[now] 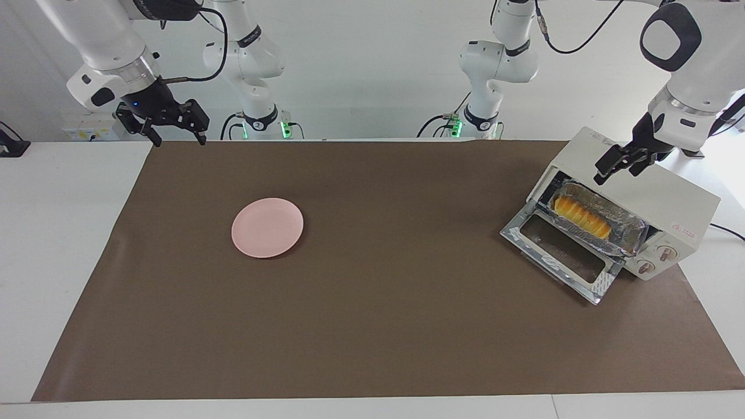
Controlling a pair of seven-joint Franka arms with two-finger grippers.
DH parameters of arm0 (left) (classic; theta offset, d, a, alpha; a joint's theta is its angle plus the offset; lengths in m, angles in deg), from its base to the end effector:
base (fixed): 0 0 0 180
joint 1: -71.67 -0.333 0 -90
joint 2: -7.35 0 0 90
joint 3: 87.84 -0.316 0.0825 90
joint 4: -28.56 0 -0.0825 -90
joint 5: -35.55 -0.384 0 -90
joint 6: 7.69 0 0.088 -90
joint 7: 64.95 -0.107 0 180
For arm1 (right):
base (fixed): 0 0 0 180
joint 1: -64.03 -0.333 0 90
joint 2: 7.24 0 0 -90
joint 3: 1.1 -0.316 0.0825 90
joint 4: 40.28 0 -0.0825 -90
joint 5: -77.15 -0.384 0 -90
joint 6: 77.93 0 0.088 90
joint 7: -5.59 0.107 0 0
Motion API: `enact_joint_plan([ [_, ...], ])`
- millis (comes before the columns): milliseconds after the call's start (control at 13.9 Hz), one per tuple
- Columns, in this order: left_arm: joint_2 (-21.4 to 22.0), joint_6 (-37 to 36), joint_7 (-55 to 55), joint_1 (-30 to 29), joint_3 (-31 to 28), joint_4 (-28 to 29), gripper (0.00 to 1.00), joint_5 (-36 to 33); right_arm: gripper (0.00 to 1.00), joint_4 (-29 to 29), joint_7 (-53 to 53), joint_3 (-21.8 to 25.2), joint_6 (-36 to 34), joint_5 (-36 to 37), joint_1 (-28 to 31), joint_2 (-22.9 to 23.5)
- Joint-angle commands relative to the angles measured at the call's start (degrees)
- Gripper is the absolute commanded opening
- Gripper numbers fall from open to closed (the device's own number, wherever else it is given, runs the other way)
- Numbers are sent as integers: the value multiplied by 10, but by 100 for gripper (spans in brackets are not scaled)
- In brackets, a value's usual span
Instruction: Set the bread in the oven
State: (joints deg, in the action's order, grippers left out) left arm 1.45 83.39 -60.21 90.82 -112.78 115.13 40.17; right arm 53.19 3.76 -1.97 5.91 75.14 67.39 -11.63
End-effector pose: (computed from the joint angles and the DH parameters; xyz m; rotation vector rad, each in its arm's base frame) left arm 0.5837 0.0378 0.6009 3.0910 0.2855 -0.0223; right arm 0.5183 -0.0182 0.6285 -3.1011 0.0147 0.1398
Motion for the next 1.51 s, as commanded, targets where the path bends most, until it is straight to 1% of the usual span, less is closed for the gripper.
enact_joint_plan([
  [0, 7, -2, -6, -123, 135, 0, 100, 3, 100, 1, 6, -2, -4, -5, 3, 0],
  [288, 11, -11, -21, -187, 217, 7, 100, 3, 100, 1, 6, -2, -4, -5, 2, 0],
  [360, 12, -12, -21, -195, 228, 11, 100, 3, 100, 1, 6, -2, -4, -5, 2, 0],
  [504, 22, -15, -18, -185, 232, 28, 100, 3, 100, 1, 6, -2, -4, -5, 2, 0],
  [719, 26, -30, -15, -163, 227, 33, 100, 1, 100, 1, 6, -1, -4, -5, 2, 0],
  [791, 29, -40, -16, -160, 226, 37, 100, -15, 100, 1, 6, -2, -4, -5, 2, 0],
  [1079, 28, -41, -18, -151, 226, 31, 100, -45, 100, 1, 6, -2, -4, -5, 2, 0],
  [1439, 25, -41, -18, -152, 227, 20, 100, -47, 100, 1, 6, -2, -4, -5, 2, 0],
])
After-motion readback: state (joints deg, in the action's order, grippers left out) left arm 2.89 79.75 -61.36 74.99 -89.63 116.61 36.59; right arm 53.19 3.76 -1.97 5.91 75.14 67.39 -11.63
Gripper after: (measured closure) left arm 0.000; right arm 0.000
